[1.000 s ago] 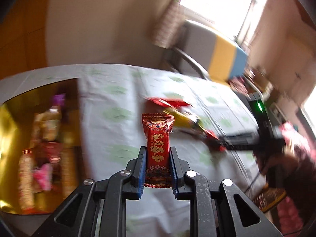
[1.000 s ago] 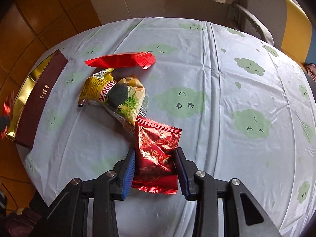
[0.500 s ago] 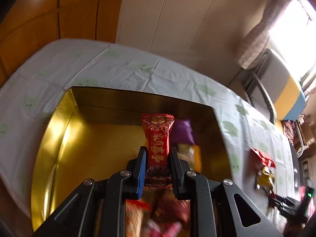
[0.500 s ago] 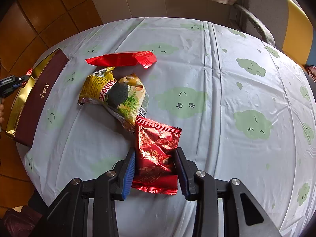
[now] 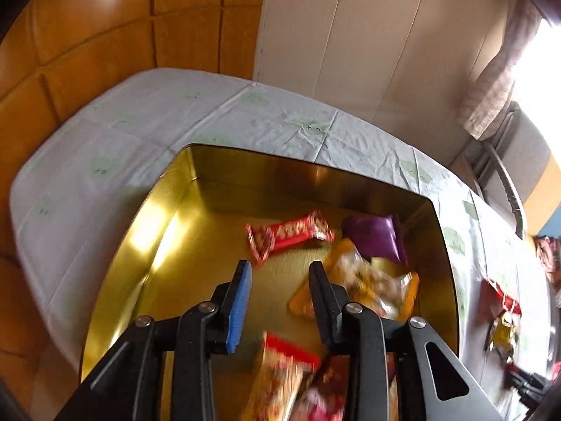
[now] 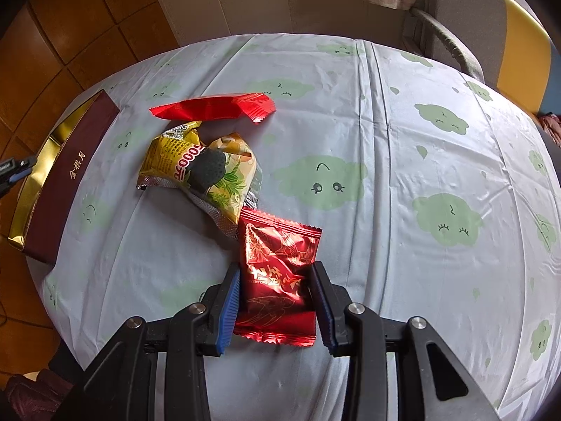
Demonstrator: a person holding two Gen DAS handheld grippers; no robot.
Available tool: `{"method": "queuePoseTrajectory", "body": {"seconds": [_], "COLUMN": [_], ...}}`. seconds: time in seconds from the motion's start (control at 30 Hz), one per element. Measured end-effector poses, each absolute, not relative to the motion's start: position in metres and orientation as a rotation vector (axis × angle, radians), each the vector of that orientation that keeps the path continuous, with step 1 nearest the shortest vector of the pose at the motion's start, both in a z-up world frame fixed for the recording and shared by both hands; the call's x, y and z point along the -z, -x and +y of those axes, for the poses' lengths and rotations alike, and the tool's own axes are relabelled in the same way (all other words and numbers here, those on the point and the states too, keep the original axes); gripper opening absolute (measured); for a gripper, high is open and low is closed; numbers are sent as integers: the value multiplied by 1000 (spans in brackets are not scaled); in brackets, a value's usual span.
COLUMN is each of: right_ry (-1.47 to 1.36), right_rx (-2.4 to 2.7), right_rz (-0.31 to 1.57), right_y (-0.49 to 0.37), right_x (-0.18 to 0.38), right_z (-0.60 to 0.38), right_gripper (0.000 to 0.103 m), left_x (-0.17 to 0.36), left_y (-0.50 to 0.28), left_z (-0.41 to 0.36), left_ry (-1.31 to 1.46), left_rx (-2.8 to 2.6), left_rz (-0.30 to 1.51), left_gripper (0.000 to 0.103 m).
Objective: Organize snacks
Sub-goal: 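Carry the red candy into the tin and open the left gripper, then carry the red foil pouch into the tin and open the right gripper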
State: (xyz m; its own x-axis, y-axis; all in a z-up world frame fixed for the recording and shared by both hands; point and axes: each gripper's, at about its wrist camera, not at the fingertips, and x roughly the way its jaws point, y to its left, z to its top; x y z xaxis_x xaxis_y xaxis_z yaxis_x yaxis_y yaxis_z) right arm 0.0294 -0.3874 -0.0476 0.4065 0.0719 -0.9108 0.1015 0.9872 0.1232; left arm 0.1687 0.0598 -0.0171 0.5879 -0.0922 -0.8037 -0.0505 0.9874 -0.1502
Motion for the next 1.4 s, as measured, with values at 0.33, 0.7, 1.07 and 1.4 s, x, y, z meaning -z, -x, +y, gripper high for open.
{"method": "queuePoseTrajectory", "body": {"seconds": [0.33, 0.7, 1.07, 1.4], "right_ry": [-262, -259, -196, -178], "right_rx": [46, 53, -346, -644], "right_rz": [1058, 1034, 950, 1076], "right_y": [-17, -10, -51, -100], "right_x": [20, 10, -39, -16], "right_z": [-393, -385, -253, -111], "right_gripper": [24, 24, 24, 39], "left_x": [13, 8, 15, 18], "left_y": [-93, -68, -58, -53], "left_z": [53, 61, 83, 100], "left_ry": [150, 134, 172, 202], "left_rx": [7, -6, -68, -110], "left_rz": [900, 859, 855, 849], "left_gripper": [44, 51, 51, 51]}}
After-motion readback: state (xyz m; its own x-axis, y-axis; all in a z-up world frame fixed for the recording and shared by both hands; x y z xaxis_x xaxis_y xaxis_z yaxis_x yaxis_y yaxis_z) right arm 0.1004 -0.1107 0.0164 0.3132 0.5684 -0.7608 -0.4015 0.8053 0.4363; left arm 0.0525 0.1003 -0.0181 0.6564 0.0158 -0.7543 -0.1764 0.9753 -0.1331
